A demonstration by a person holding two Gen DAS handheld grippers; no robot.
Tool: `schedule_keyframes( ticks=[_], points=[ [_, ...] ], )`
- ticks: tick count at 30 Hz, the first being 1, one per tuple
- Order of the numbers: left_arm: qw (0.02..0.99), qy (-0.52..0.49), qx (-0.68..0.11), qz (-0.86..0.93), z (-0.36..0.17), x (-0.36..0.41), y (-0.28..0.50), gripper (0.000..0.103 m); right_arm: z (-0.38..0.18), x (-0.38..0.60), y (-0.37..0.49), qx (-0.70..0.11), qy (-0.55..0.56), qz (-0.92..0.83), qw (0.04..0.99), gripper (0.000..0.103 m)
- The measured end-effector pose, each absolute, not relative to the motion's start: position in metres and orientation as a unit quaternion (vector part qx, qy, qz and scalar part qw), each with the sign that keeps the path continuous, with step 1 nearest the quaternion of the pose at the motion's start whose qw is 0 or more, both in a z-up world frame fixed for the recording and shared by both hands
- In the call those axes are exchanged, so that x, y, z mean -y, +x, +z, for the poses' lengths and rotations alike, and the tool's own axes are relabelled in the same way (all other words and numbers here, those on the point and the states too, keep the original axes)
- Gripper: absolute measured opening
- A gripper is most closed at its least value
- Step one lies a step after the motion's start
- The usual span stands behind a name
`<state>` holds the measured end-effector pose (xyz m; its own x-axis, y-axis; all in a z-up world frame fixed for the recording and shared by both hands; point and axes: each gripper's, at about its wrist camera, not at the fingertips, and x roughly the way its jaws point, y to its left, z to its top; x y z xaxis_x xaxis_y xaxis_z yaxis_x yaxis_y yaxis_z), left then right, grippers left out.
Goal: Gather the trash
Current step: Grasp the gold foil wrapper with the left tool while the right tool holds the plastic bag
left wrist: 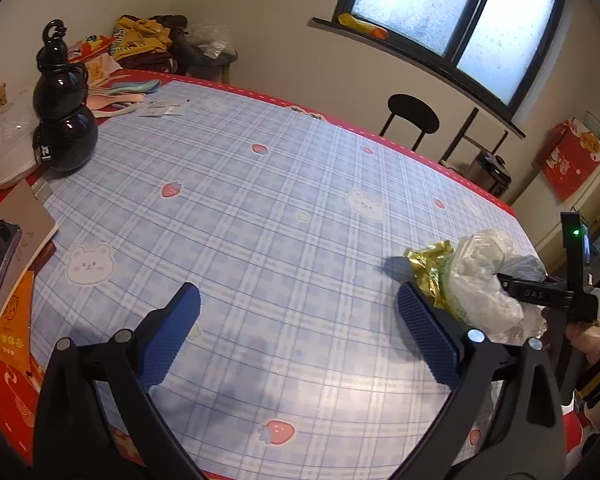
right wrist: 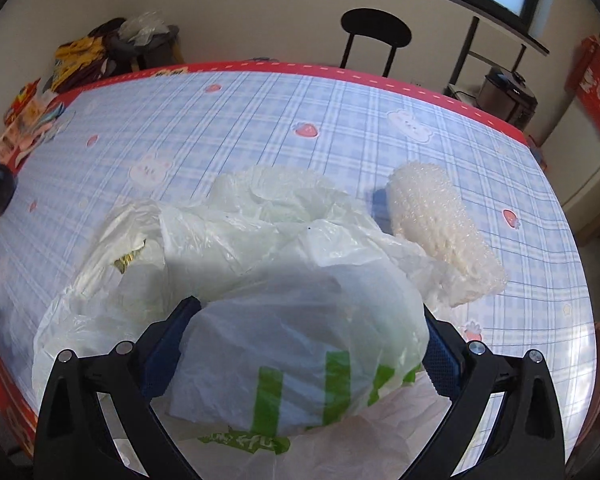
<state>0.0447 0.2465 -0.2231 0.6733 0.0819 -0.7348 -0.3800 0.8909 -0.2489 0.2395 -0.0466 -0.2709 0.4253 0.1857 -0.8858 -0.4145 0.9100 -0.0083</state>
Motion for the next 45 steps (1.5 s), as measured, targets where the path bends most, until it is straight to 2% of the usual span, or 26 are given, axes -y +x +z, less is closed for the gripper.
schedule_keyframes(
  ticks=[10, 13, 19, 21, 24, 26, 33, 39, 41, 45],
  points=[
    [0.890, -0.197, -0.392, 0.125, -0.228, -0.241, 0.036, 0.097, -0.293, 0.035, 0.215, -0.502, -0.176, 0.196, 0.824, 0.098],
    [0.890, -0.197, -0.392, 0.126, -0.228, -0.240, 0.033, 0.097, -0.292, 0.035, 0.210, -0.497, -0.181, 0.194, 0.826, 0.094],
    [0.890, -0.197, -0.393, 0.124, -0.226, -0.238, 0.029, 0.097, -0.287, 0.036, 0.196, -0.488, -0.194, 0.198, 0.827, 0.067],
    [0.889, -0.198, -0.394, 0.120, -0.226, -0.236, 0.030, 0.097, -0.284, 0.037, 0.190, -0.485, -0.191, 0.204, 0.829, 0.054],
    [0.889, -0.202, -0.397, 0.109, -0.227, -0.232, 0.032, 0.097, -0.274, 0.046, 0.182, -0.487, -0.167, 0.216, 0.830, 0.042],
    [0.888, -0.205, -0.400, 0.098, -0.227, -0.228, 0.036, 0.097, -0.266, 0.054, 0.177, -0.486, -0.147, 0.225, 0.831, 0.037],
    [0.888, -0.206, -0.407, 0.053, -0.229, -0.206, 0.058, 0.097, -0.212, 0.109, 0.157, -0.433, -0.074, 0.203, 0.875, 0.035],
    [0.873, -0.234, -0.429, 0.004, -0.247, -0.181, 0.087, 0.096, -0.193, 0.165, 0.152, -0.418, -0.045, 0.138, 0.897, 0.035],
    [0.863, -0.253, -0.438, -0.014, -0.258, -0.172, 0.099, 0.094, -0.196, 0.181, 0.149, -0.423, -0.036, 0.122, 0.897, 0.036],
    [0.838, -0.277, -0.469, -0.023, -0.287, -0.158, 0.123, 0.065, -0.205, 0.212, 0.135, -0.437, -0.018, 0.096, 0.894, 0.036]
  ],
)
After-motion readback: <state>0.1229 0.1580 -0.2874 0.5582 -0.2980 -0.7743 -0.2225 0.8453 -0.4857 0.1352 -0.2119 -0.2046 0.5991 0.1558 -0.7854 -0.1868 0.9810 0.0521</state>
